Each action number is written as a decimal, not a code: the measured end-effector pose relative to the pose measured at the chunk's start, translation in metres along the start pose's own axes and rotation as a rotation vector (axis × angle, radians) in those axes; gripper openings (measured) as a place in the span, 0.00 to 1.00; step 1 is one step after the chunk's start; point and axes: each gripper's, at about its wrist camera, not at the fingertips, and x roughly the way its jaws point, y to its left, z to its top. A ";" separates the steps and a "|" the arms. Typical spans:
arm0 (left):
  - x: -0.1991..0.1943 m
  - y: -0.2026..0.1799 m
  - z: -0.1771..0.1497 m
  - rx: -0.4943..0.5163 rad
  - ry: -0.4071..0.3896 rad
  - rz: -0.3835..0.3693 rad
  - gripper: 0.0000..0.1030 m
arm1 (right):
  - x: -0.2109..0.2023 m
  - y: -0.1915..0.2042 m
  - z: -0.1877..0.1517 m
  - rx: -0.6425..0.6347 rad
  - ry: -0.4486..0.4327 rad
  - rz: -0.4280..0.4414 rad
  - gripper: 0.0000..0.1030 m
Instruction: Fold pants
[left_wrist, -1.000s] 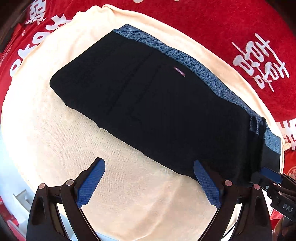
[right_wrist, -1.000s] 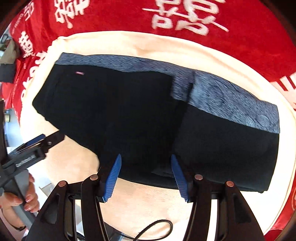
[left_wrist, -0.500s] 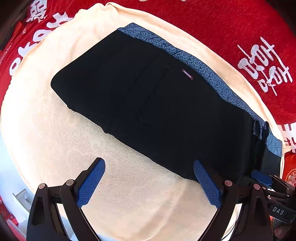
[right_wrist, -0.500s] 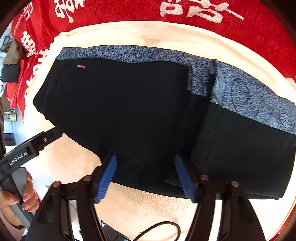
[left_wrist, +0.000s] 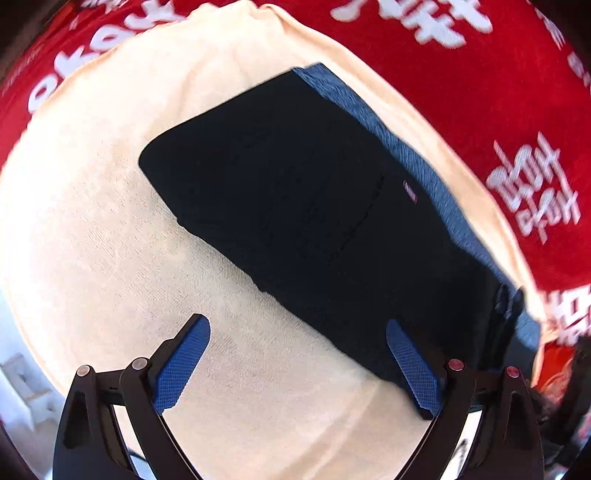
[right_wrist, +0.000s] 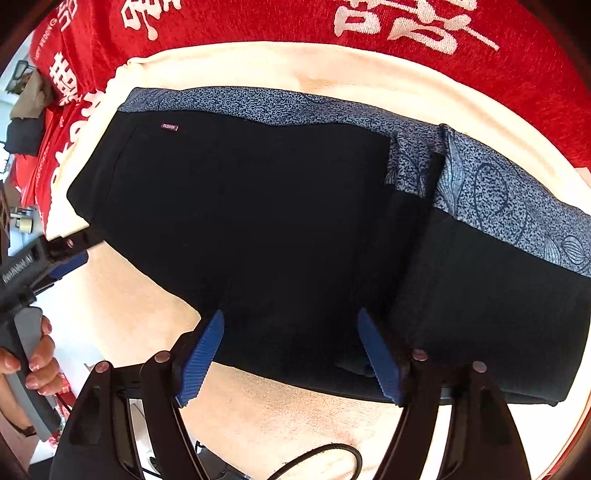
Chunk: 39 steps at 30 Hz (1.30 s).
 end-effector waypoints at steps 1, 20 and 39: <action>0.000 0.006 0.002 -0.031 -0.002 -0.021 0.94 | 0.002 0.002 0.002 -0.002 0.000 -0.001 0.76; 0.017 0.058 0.021 -0.254 -0.122 -0.431 0.94 | 0.006 0.011 0.003 -0.050 -0.021 -0.006 0.83; 0.030 0.006 0.035 -0.144 -0.154 -0.168 0.38 | -0.022 -0.005 0.004 -0.010 -0.038 0.050 0.83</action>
